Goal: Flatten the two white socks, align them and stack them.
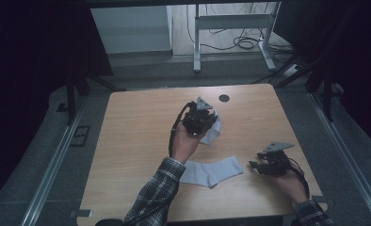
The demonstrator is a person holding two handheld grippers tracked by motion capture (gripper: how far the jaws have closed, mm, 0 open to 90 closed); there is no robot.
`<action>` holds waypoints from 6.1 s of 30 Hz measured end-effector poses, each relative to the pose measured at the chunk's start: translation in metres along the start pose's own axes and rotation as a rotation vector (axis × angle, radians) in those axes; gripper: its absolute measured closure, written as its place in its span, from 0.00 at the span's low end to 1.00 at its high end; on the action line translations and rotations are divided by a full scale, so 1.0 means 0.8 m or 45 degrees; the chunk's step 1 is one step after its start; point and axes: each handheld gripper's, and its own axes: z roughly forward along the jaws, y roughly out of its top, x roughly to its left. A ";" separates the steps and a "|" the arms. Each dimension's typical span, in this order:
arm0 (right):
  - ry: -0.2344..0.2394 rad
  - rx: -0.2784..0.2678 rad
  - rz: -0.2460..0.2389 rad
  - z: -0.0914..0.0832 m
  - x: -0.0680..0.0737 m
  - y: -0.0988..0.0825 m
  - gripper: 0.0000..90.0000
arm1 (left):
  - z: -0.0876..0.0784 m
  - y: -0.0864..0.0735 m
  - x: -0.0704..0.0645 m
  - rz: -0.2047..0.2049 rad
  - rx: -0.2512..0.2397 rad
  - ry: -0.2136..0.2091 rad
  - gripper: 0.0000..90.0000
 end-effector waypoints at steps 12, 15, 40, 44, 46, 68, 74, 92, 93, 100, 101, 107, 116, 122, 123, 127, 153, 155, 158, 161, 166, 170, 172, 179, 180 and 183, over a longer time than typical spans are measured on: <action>-0.001 0.004 0.001 0.000 0.001 0.000 0.51 | -0.069 -0.018 0.036 -0.027 -0.045 0.085 0.94; -0.006 0.003 0.000 0.000 0.002 0.001 0.51 | -0.065 -0.053 0.057 -0.094 0.006 0.105 0.94; -0.008 0.003 0.013 0.000 0.002 0.001 0.51 | -0.055 -0.185 0.117 -0.262 0.217 0.254 0.92; -0.009 0.003 0.015 0.000 0.002 0.001 0.51 | -0.056 -0.200 0.120 -0.276 0.230 0.261 0.91; -0.010 0.004 0.015 0.001 0.002 0.001 0.51 | -0.056 -0.206 0.120 -0.273 0.237 0.267 0.88; 0.021 0.002 0.040 0.000 0.009 0.026 0.56 | -0.065 -0.248 0.140 -0.349 0.103 0.424 0.60; 0.030 -0.046 0.089 0.002 0.005 0.050 0.60 | -0.062 -0.251 0.139 -0.340 0.102 0.417 0.60; 0.047 -0.066 0.130 0.073 0.008 0.119 0.69 | -0.057 -0.253 0.138 -0.339 0.106 0.408 0.64; 0.047 -0.069 0.131 0.076 0.009 0.122 0.69 | -0.058 -0.253 0.139 -0.341 0.104 0.409 0.64; 0.031 -0.081 0.133 0.102 0.010 0.138 0.72 | -0.058 -0.255 0.143 -0.375 0.098 0.400 0.65; 0.028 -0.081 0.135 0.106 0.011 0.140 0.71 | -0.057 -0.256 0.143 -0.382 0.096 0.400 0.65; 0.000 -0.055 0.117 0.127 0.017 0.150 0.68 | -0.051 -0.259 0.143 -0.377 0.148 0.398 0.65; -0.010 -0.003 0.103 0.141 0.022 0.145 0.80 | -0.046 -0.261 0.144 -0.381 0.184 0.368 0.69; 0.014 0.023 0.100 0.137 0.027 0.144 0.91 | -0.044 -0.259 0.142 -0.404 0.180 0.294 0.93; 0.008 0.018 0.095 0.136 0.028 0.144 0.92 | -0.044 -0.258 0.141 -0.409 0.178 0.298 0.94; -0.007 0.007 0.077 0.133 0.031 0.142 0.92 | -0.045 -0.254 0.138 -0.388 0.172 0.315 0.96; 0.053 -0.091 0.054 0.039 0.035 0.118 0.91 | -0.088 -0.233 0.083 -0.283 0.088 0.212 0.96; 0.059 -0.095 0.053 0.033 0.036 0.113 0.91 | -0.091 -0.233 0.076 -0.266 0.084 0.207 0.96; 0.066 -0.098 0.051 0.025 0.038 0.107 0.91 | -0.096 -0.234 0.067 -0.252 0.079 0.198 0.96; 0.076 -0.100 0.052 0.018 0.040 0.102 0.91 | -0.101 -0.236 0.060 -0.245 0.074 0.187 0.96; 0.094 -0.104 0.044 0.005 0.047 0.095 0.91 | -0.113 -0.240 0.048 -0.241 0.066 0.172 0.96; 0.107 -0.095 0.027 -0.003 0.055 0.088 0.91 | -0.122 -0.245 0.037 -0.238 0.057 0.158 0.96; 0.116 -0.090 0.023 -0.007 0.059 0.084 0.91 | -0.126 -0.248 0.031 -0.237 0.055 0.151 0.96; 0.137 -0.064 0.014 -0.020 0.070 0.070 0.91 | -0.136 -0.255 0.014 -0.225 0.059 0.122 0.96; 0.140 -0.061 0.013 -0.022 0.071 0.068 0.91 | -0.136 -0.255 0.012 -0.222 0.061 0.120 0.96; 0.147 -0.044 0.016 -0.024 0.073 0.061 0.91 | -0.132 -0.256 0.009 -0.208 0.083 0.123 0.96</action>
